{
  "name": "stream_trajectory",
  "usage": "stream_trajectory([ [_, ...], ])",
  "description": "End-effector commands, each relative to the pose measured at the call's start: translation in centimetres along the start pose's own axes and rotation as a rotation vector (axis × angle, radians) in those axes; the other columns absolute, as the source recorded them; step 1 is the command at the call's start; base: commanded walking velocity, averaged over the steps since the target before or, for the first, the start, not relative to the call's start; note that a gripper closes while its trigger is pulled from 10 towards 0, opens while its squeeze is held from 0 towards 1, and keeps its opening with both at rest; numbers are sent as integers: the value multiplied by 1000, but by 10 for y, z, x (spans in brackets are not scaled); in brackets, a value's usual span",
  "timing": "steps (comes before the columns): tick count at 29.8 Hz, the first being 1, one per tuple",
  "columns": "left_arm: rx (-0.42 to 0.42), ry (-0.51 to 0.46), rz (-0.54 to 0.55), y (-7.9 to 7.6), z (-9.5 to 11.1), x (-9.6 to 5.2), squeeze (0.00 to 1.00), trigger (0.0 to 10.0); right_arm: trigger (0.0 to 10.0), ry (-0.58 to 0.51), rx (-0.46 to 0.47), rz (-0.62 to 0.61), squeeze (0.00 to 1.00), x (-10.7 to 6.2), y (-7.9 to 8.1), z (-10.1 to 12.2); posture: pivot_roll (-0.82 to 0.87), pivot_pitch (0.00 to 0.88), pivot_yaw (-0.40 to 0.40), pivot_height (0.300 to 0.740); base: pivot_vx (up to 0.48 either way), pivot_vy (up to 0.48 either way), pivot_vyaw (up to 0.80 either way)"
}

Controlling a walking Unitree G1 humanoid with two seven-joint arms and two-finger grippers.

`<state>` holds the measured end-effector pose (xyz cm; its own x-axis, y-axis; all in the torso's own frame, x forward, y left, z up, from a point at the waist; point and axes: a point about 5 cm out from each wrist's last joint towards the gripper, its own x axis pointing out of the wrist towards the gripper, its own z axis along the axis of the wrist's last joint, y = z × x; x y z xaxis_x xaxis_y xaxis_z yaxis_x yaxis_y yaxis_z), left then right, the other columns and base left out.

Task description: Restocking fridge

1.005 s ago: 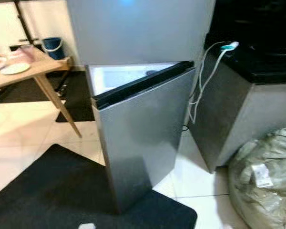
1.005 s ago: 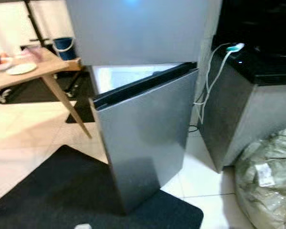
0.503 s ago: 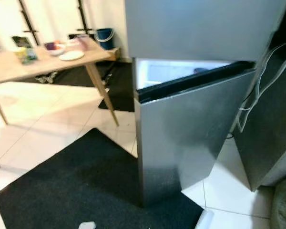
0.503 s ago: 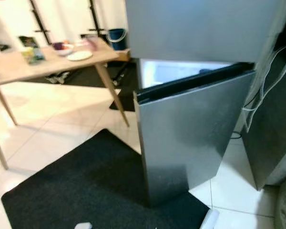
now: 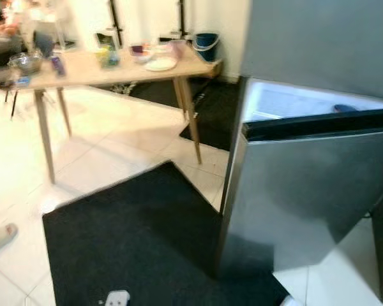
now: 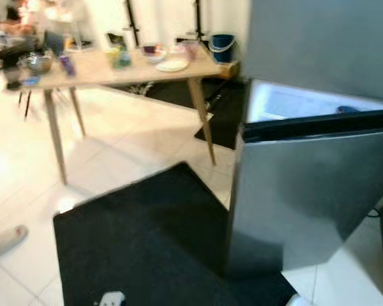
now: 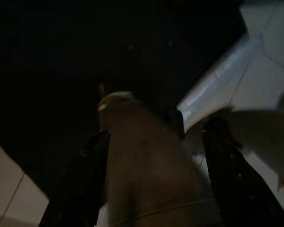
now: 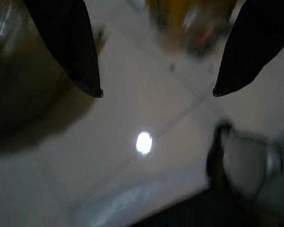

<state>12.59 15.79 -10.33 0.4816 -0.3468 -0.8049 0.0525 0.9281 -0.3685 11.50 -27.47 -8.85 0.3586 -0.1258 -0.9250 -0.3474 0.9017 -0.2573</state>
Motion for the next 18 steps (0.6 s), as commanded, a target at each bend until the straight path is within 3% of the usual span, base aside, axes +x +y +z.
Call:
stream_trajectory([
  [1,-4,57,6,0,-15,-3,0,10000,10000,39,1,8,0,-1,4,-13,-188,61,18,740,0,0,800],
  [12,-7,48,23,1,-11,-2,0,10000,10000,40,-22,2,0,-1,3,-13,-189,50,14,740,0,0,765],
  [18,-21,31,37,3,-8,-2,0,10000,10000,33,-31,-10,0,-1,1,-11,-191,50,14,740,0,0,82],
])
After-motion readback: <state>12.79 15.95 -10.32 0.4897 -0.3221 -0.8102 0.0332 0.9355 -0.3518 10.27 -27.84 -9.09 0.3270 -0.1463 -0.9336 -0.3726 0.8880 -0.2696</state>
